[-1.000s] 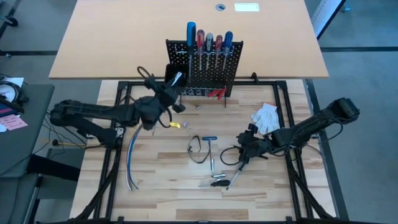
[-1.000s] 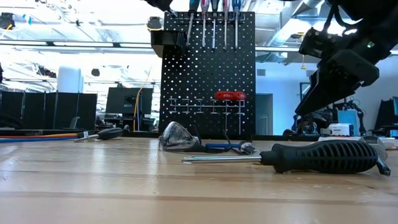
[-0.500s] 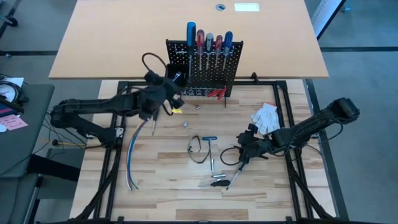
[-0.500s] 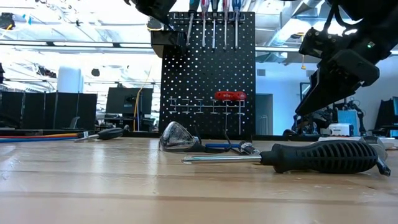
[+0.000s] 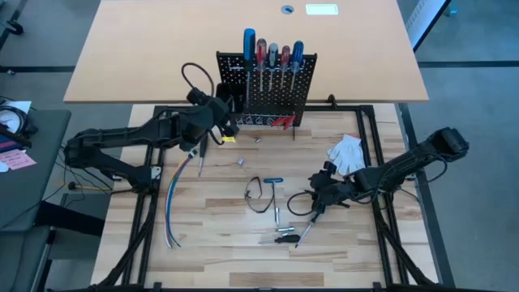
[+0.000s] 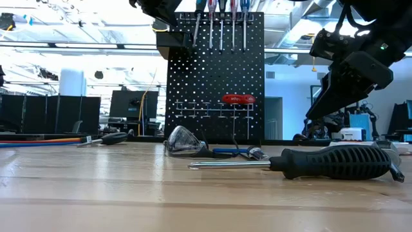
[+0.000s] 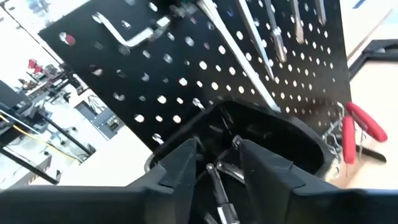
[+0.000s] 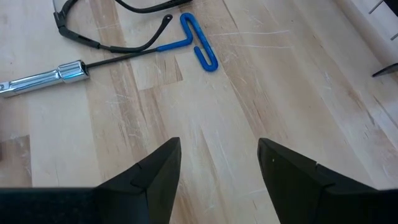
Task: Hang tools onto peg board
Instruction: Put the silver socket into the black bin on the black pegboard
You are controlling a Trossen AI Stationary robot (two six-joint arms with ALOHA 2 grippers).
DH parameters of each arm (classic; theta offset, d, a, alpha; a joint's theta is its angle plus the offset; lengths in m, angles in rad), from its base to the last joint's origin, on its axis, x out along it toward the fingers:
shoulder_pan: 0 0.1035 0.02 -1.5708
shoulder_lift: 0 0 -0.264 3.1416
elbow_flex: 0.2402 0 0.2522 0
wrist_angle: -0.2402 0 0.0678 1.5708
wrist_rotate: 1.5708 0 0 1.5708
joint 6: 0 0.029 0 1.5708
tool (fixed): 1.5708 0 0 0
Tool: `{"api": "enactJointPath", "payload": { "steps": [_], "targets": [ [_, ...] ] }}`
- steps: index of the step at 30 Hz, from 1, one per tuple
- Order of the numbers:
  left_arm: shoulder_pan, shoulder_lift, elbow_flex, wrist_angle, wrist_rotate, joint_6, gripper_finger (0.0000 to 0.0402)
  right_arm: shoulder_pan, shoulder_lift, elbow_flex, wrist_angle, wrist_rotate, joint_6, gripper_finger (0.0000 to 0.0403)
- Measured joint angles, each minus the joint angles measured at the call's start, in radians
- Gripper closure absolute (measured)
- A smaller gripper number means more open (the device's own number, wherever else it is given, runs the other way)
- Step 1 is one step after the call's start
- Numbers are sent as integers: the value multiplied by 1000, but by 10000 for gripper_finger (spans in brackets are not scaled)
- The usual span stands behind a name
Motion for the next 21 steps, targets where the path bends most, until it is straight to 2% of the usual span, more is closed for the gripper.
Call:
{"api": "enactJointPath", "payload": {
  "steps": [4, 8, 13, 18, 21],
  "targets": [
    [-13, -24, 0, 15, -1, 25, 247, 1, 0, 0, 0, 0, -1, 182],
    [-75, -59, 0, 27, -2, 59, 238, 34, -11, 0, -9, -11, -36, 182],
    [-220, -87, 0, -11, -2, 52, 238, 139, -61, 0, 0, -141, -127, 182],
    [-383, -66, 0, -115, -2, -42, 238, 226, -67, 0, -9, -164, -141, 182],
    [-465, -23, 0, -181, -2, -153, 238, 236, -58, 0, -130, -159, -92, 183]
  ]
}}
